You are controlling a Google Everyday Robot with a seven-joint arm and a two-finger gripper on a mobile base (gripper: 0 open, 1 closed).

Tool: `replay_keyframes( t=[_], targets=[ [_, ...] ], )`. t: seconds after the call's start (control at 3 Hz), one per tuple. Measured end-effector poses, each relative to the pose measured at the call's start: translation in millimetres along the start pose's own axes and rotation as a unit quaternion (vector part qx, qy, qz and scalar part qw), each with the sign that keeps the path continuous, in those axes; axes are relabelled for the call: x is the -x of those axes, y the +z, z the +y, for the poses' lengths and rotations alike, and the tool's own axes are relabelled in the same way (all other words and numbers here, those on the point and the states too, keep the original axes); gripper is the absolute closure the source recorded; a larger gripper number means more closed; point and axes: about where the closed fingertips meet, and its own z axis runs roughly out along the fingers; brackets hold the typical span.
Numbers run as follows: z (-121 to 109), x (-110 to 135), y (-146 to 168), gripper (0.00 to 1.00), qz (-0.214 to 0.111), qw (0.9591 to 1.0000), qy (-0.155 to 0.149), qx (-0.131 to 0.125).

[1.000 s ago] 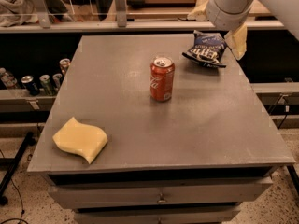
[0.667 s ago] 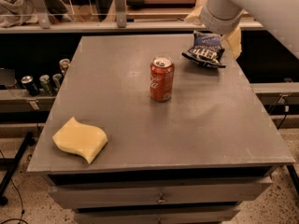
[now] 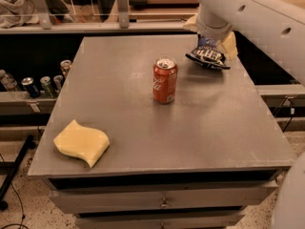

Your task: Move blue chip bag near sponge

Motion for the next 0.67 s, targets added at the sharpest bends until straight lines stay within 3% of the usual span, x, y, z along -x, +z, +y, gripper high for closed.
replay_keyframes(
  t=[0.67],
  targets=[
    [-1.8,1.9,31.9,0.0,0.0,0.9996,-0.011,0.026]
  ],
)
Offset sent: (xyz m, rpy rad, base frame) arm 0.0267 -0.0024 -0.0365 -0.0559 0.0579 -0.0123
